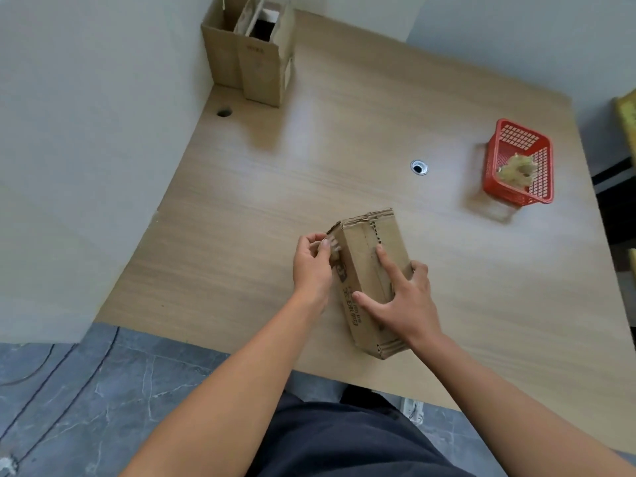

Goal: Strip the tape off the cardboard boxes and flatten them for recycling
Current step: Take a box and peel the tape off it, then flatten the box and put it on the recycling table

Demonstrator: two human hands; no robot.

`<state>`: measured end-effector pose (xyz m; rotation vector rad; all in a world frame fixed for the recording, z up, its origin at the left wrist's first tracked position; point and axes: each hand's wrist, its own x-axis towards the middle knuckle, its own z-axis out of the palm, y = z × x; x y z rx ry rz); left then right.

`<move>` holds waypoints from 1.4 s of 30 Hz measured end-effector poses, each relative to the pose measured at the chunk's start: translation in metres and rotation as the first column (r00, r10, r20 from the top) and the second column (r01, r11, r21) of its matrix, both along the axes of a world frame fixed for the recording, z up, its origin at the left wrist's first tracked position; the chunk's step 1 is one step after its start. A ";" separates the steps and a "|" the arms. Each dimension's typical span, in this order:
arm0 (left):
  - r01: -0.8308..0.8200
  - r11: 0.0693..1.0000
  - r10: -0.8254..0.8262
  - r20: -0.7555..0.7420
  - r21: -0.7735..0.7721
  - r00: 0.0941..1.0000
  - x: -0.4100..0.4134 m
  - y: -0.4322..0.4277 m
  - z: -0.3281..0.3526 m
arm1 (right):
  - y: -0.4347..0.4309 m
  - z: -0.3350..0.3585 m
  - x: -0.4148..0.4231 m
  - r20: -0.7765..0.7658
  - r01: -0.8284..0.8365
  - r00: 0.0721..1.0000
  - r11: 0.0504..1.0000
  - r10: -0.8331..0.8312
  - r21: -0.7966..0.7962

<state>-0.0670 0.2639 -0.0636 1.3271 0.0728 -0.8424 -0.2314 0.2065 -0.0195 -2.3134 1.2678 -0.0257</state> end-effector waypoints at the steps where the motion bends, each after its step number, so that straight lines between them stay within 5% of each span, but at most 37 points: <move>1: 0.027 1.000 -0.027 -0.001 -0.014 1.000 -0.007 -0.012 0.005 | -0.011 0.003 -0.008 0.010 0.021 1.000 1.000 -0.021 0.004; 4: 0.134 0.991 -0.133 0.046 -0.025 0.990 -0.031 -0.048 0.022 | -0.044 0.013 -0.039 0.052 0.080 0.995 0.997 -0.081 0.022; 7: 0.285 0.956 -0.294 0.283 0.071 0.913 -0.059 -0.085 0.037 | -0.078 0.025 -0.072 0.108 0.132 0.985 0.991 -0.135 0.036; 16: 0.600 0.721 -0.633 0.682 0.345 0.368 -0.112 -0.207 0.065 | -0.194 0.043 -0.173 0.207 0.241 0.944 0.966 -0.256 0.097; 22: 0.596 0.753 -0.553 0.757 0.278 0.347 -0.168 -0.266 0.072 | -0.264 0.037 -0.234 0.175 0.317 0.927 0.943 -0.331 0.106; 27: 0.488 0.755 -0.605 0.753 0.439 0.259 -0.188 -0.314 0.068 | -0.297 0.018 -0.277 0.062 0.344 0.936 0.937 -0.347 0.056; 35: 0.463 0.733 -0.650 0.713 0.498 0.261 -0.189 -0.422 0.070 | -0.344 -0.020 -0.294 -0.123 0.327 0.936 0.944 -0.329 -0.032; 42: 0.308 0.706 -0.664 0.747 0.637 -0.023 -0.182 -0.515 0.044 | -0.340 -0.051 -0.286 -0.231 0.249 0.925 0.940 -0.303 -0.235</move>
